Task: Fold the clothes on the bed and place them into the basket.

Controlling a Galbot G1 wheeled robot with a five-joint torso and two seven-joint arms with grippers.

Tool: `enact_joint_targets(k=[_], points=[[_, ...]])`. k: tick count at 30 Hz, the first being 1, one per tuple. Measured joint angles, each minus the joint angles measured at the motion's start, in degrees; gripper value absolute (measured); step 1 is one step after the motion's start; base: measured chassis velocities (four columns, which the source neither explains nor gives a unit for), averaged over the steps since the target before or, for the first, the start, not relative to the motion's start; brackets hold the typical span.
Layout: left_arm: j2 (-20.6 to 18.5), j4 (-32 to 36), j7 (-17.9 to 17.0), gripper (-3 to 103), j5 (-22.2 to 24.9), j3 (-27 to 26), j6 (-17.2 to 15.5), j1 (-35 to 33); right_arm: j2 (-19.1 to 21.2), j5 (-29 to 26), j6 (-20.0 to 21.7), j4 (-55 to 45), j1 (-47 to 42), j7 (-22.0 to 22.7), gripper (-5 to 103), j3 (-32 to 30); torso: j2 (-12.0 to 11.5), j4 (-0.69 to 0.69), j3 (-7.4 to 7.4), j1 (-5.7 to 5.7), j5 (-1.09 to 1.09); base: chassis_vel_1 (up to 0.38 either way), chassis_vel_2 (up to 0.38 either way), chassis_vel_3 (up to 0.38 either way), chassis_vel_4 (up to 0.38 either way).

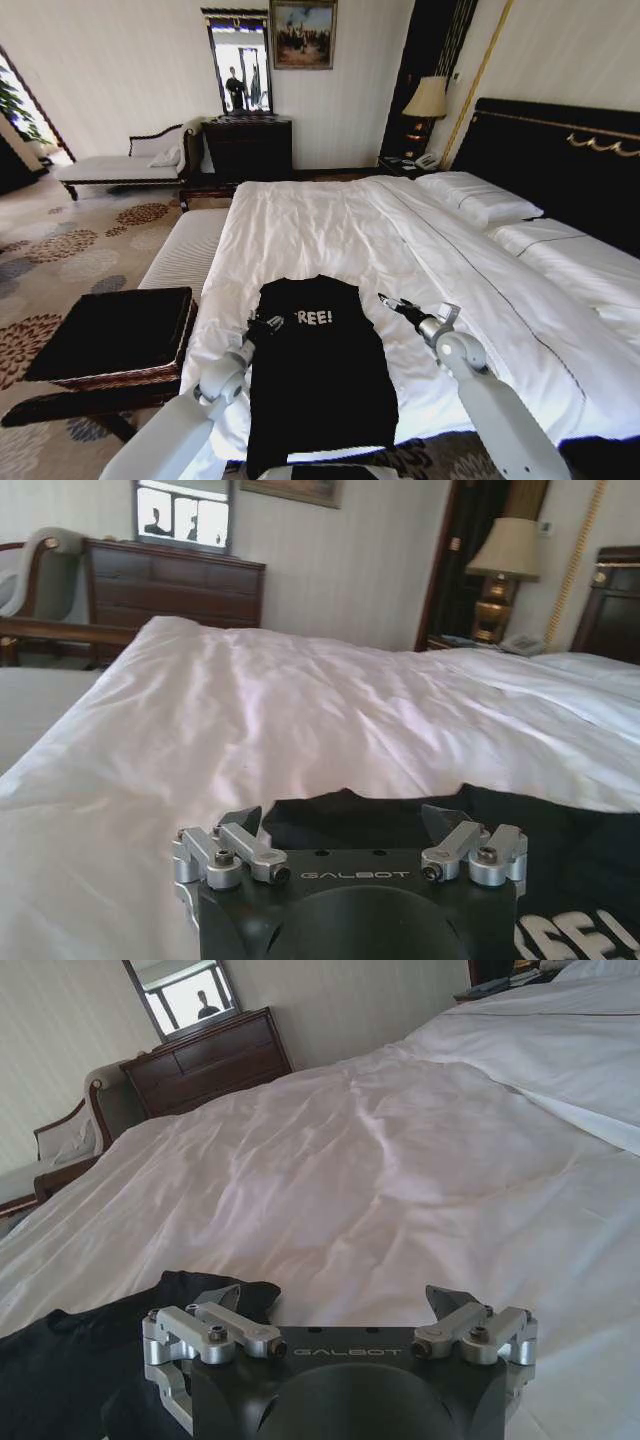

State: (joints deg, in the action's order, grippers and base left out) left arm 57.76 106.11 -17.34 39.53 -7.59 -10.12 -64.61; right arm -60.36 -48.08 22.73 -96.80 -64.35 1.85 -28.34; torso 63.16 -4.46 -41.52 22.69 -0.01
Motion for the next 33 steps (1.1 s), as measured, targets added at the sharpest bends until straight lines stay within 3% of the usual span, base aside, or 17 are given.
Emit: enact_joint_targets(k=[2,5,14,23,25,33], points=[[1.1,-1.8,-0.8,97,3.7,-2.8,-0.1,0.5,-0.7,2.6,-1.0,1.4,0.8,0.0,100,1.3,0.0,-0.01,-0.01,0.00,0.01,0.000,0.000,0.000,0.000],[2.3,-4.0,-1.4,100,6.3,-4.9,-0.4,0.6,-1.9,5.0,-1.5,2.5,1.6,0.0,100,2.5,0.0,0.01,-0.01,0.00,0.00,0.000,0.000,0.000,0.000],[3.1,-6.0,-1.2,100,8.1,-5.5,-0.7,0.8,-1.8,5.3,-1.5,2.8,2.0,0.0,100,2.8,0.0,0.01,-0.01,0.00,0.00,-0.006,-0.005,0.006,0.005],[4.0,-14.3,3.1,100,12.1,-2.5,-1.5,7.1,-0.9,3.4,-2.1,2.2,1.0,0.6,100,2.2,0.0,-0.02,-0.01,0.01,0.03,-0.067,-0.061,0.059,0.048],[5.0,-18.5,6.1,100,12.7,-1.3,-1.5,10.7,-0.6,2.7,-2.0,2.0,1.0,0.7,100,2.2,0.0,-0.02,-0.01,0.01,0.00,0.000,0.000,0.000,0.000],[6.3,-26.2,6.4,98,12.4,-0.7,-1.6,16.4,0.0,1.8,-1.7,1.9,1.4,0.9,100,1.9,0.0,0.01,-0.01,0.01,0.00,0.000,0.000,0.000,0.000]])
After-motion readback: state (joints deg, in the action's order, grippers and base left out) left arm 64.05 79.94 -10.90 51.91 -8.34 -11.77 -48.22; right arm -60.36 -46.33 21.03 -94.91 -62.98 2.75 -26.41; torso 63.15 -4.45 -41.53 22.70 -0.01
